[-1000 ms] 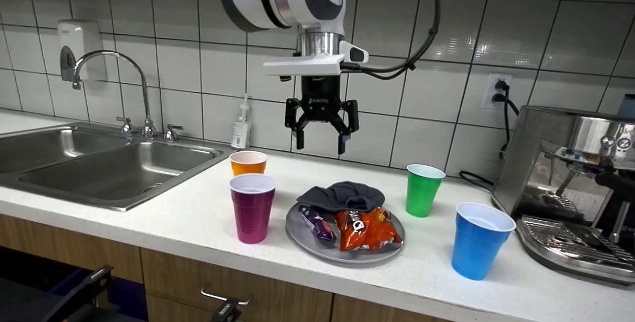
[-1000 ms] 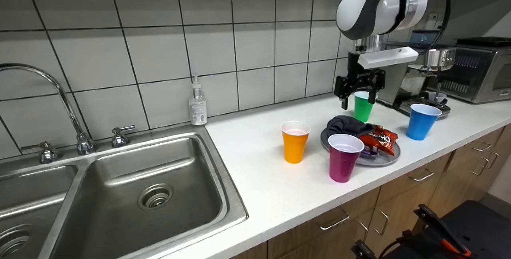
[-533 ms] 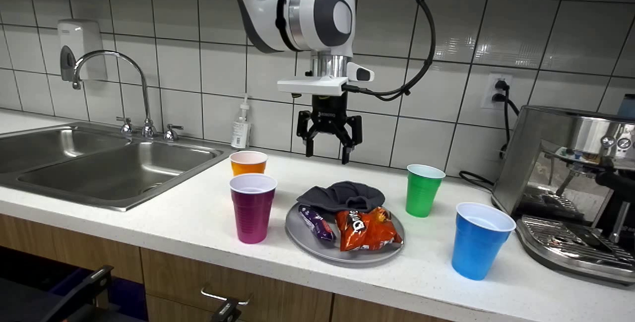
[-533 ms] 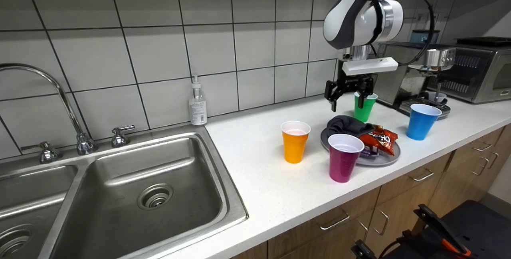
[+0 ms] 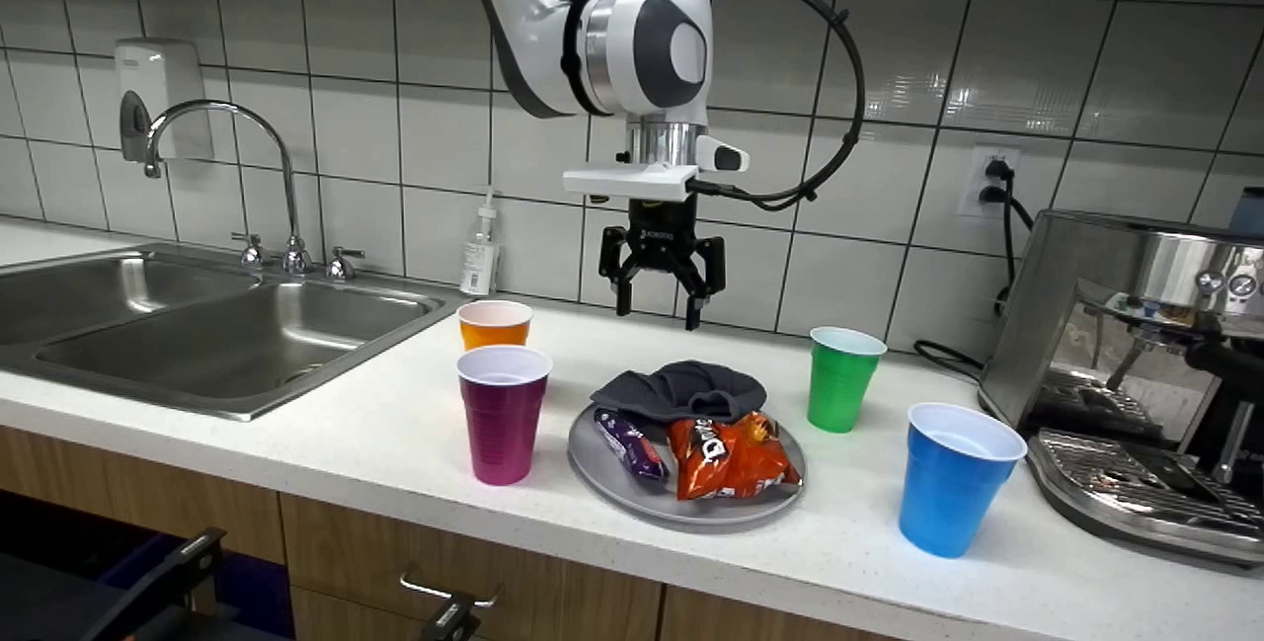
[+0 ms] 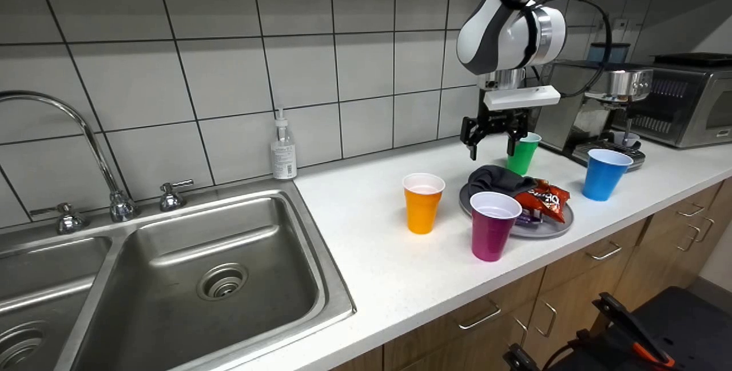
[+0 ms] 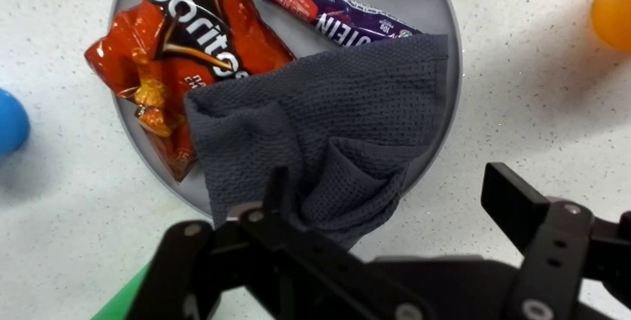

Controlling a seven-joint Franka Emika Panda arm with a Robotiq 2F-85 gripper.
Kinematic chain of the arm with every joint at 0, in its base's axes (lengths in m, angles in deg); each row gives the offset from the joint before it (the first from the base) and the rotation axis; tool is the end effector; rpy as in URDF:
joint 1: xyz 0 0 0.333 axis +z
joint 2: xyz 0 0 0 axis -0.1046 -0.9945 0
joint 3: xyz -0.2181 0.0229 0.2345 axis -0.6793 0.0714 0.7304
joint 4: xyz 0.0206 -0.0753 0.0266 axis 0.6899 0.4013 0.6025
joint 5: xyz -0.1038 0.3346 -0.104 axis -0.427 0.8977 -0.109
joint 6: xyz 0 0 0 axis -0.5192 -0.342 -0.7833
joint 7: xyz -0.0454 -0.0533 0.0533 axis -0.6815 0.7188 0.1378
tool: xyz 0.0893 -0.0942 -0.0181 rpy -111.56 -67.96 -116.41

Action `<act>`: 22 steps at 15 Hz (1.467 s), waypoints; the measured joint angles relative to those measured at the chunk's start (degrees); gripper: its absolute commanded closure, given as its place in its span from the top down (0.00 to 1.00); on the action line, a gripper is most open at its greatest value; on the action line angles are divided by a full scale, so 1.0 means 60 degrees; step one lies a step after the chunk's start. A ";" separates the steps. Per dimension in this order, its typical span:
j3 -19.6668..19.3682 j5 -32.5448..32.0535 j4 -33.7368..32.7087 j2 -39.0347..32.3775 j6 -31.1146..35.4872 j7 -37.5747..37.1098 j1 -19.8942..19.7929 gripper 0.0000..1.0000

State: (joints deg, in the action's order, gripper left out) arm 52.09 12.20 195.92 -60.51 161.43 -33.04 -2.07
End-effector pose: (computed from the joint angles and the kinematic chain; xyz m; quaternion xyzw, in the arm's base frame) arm 0.5293 -0.1706 0.2689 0.9883 -0.1475 -0.0105 0.0386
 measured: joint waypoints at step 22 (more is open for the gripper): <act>-0.0070 0.1195 -0.0998 -0.1760 0.1141 -0.1887 0.0027 1.00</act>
State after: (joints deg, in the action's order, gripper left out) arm 51.67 19.37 189.93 -71.07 168.27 -44.37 -1.90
